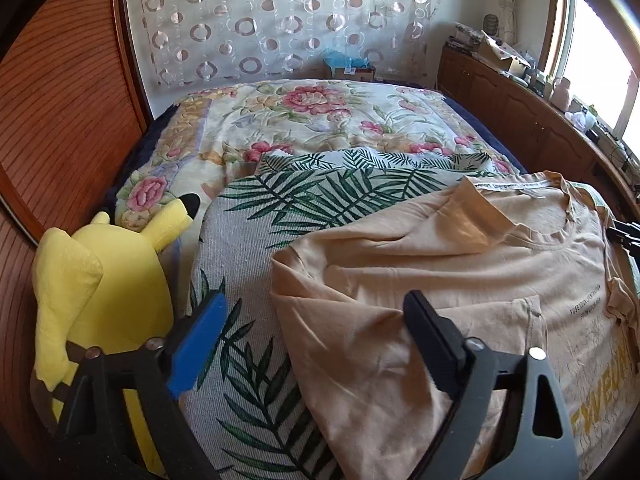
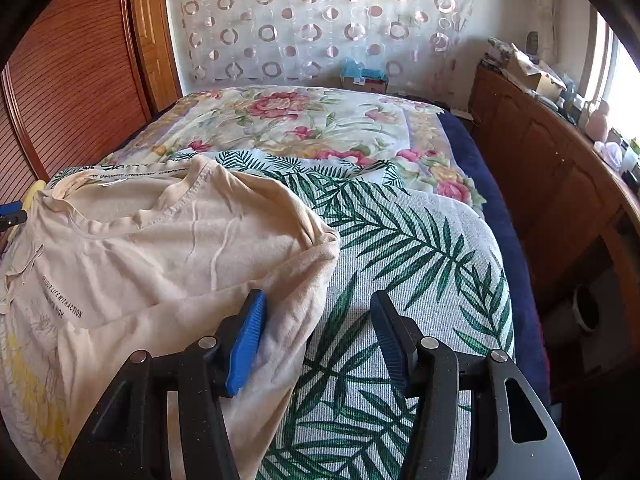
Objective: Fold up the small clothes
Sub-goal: 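Grasp the shirt edge with the left tool while the right tool grasps it too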
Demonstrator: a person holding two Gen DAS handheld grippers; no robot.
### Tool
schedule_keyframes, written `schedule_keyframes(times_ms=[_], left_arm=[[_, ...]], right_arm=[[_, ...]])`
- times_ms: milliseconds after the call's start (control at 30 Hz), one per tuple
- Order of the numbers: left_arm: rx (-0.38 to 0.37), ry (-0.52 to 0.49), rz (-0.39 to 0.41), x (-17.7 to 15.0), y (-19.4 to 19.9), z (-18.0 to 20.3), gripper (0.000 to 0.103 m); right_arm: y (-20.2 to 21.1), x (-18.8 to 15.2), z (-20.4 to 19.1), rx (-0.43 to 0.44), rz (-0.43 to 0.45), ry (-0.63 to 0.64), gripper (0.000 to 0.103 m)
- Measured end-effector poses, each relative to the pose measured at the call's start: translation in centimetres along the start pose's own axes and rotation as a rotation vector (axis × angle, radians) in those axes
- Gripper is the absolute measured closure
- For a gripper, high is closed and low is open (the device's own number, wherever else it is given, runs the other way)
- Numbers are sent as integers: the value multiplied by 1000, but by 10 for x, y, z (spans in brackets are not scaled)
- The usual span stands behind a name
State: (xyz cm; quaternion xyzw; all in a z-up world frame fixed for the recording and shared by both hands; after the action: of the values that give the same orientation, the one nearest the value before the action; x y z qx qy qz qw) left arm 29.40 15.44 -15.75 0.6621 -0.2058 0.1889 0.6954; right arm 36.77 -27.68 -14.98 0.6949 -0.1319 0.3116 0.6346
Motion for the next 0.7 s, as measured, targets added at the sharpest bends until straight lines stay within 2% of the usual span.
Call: schedule_keyframes(times_ms=[33,100,167,433,533,567,600,667,700], left_arm=[[-10,4,-6,1,-2,-1,24],[-27,12,-12,0,-4,-2,41],[-34,10,-16,1,-5,-1,46],[-34,5,-11,6,-9,0,51],[-44,-1,-4,8,-10,1,74],[-53,-1,-4,9,-10,2,87],[-70,0,-3,9,-9,3,95],[-106,-13,9,10,-5,9,96],[-116,-18,22,10,-1,12,97]], right_arm=[[0,1,-1,1,-2,1,47],[-2,2,4,4,-3,1,47],[-3,3,4,4,-4,5,47],[-13,11,4,-1,-6,4,45],[-16,13,4,0,-7,8,44],[-17,13,5,3,-7,9,44],[-18,15,4,7,-8,11,44],[-19,16,2,19,-10,27,44],[-19,17,-1,36,-6,47,48]])
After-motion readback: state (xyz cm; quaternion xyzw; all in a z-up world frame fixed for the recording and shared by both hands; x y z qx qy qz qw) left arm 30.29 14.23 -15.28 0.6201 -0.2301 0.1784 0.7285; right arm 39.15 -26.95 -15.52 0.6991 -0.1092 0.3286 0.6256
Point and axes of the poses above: each gripper's, at about its wrist camera, not at the fingertips, and y roughly against the way its jaws point, z to its right, x to its top, the point moved 5 cm from there along -y, roughly the way its jaws point, and after that the axes turned 6 degrees about -z, right-handed, at the moved point
